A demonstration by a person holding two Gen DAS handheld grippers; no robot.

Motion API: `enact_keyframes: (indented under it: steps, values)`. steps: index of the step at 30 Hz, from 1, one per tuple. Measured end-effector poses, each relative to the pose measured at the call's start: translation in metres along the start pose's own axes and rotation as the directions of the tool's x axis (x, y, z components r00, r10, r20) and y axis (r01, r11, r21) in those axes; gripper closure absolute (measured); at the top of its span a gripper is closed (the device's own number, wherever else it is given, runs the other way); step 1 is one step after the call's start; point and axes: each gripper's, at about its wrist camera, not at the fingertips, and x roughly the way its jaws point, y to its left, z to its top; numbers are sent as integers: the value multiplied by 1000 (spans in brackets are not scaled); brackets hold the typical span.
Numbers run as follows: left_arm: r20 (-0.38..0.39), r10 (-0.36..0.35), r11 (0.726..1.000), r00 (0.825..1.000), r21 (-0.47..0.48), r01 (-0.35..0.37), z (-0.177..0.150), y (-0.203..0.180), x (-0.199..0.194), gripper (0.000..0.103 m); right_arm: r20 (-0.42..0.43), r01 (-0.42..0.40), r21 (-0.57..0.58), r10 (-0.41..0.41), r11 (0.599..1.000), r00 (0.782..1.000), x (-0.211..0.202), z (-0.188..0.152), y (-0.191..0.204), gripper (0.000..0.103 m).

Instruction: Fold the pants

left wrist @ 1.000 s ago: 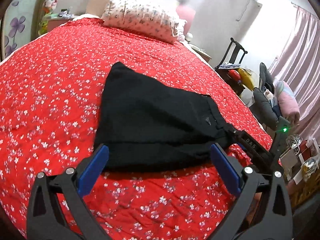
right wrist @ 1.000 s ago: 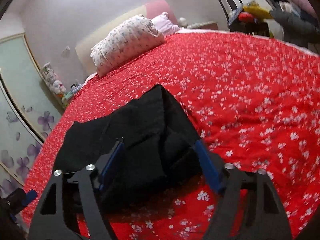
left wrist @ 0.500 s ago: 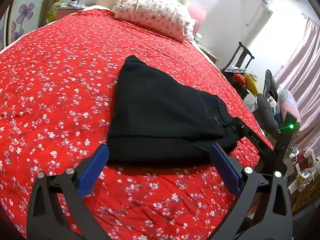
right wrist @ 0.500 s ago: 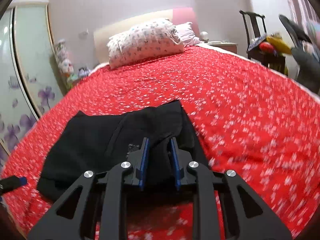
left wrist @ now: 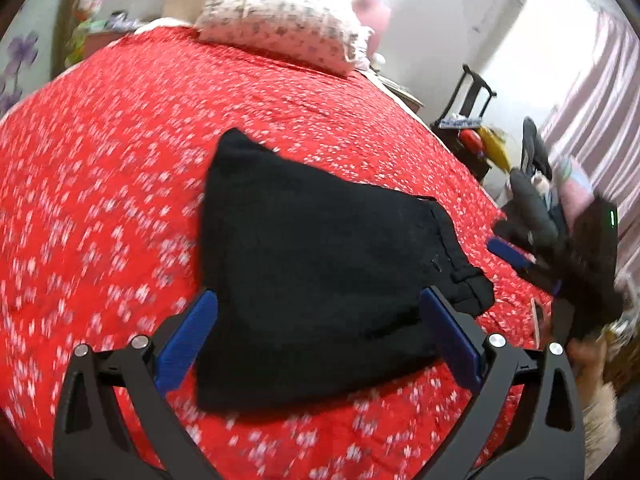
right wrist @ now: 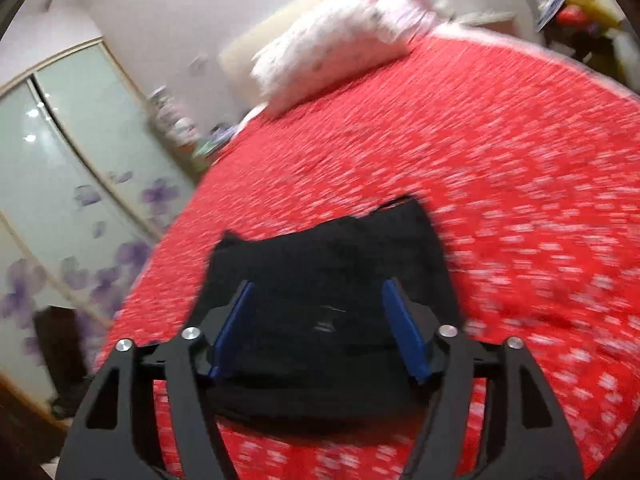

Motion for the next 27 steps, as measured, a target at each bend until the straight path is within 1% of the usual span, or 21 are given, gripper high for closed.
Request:
enact_keyframes:
  steps: [1,2,4,5,6,7,8,9,10,11,12,14,16,18,19,21,22,23,25,26,27]
  values:
    - [6,-10,1000,1000,20,10,5,-6,4,2,-33,-36,26,37,999,999,11,7,0,24]
    - [10,-27,999,1000,35,27,13,-12,9,2,-76,-65,72,70,995,995,26,15,0,24]
    - [2,-46,998,999,50,46,30,-17,20,2,-120,-89,140,106,986,987,48,28,-4,24]
    - [-7,-53,997,999,48,54,40,-18,28,2,-127,-96,164,118,982,985,55,33,-8,23]
    - [-26,-83,996,996,28,84,54,-16,40,2,-137,-97,188,124,977,983,62,37,-12,17]
    - [-43,-106,994,993,6,106,63,-13,50,2,-150,-93,211,126,973,981,68,38,-16,15]
    - [-72,-125,992,990,-28,123,73,-9,63,2,-177,-56,246,101,968,979,79,39,-25,15]
    - [-108,-127,991,986,-56,122,83,-4,81,2,-200,-29,271,85,962,976,88,39,-33,15]
    - [-136,-99,993,986,-71,90,91,0,97,2,-223,-21,305,93,952,970,97,37,-42,16]
    - [-168,-65,995,984,-89,51,98,9,117,2,-224,-26,355,112,934,968,105,35,-53,16]
    - [-179,-53,993,982,-115,33,102,15,127,2,-210,-34,377,122,925,970,107,36,-56,16]
    - [-187,-47,981,981,-194,10,106,29,145,2,-204,-37,399,128,916,971,111,38,-57,16]
    - [-184,-15,974,983,-226,-28,110,38,154,2,-195,-45,415,138,909,971,115,42,-58,16]
    - [-174,-26,967,984,-255,-19,108,39,149,2,-195,-55,412,147,910,970,112,42,-59,16]
    - [-163,-45,968,986,-251,3,108,38,140,2,-196,-63,396,152,916,969,108,42,-56,16]
    - [-134,-93,974,987,-219,62,105,33,116,2,-165,-99,361,168,927,972,84,41,-52,15]
    - [-113,-134,973,984,-205,109,100,31,99,2,-141,-113,343,170,932,975,70,41,-50,15]
    - [-105,-161,971,981,-198,138,96,30,89,2,-116,-154,317,199,936,973,51,40,-46,15]
    - [-90,-233,961,968,-177,214,81,25,61,2,-118,-215,272,255,938,960,23,35,-37,9]
    - [-95,-259,955,961,-171,241,73,21,52,2,-132,-216,252,254,943,958,14,32,-34,8]
    - [-102,-298,946,949,-168,278,63,18,44,2,-150,-210,232,249,950,957,7,28,-31,7]
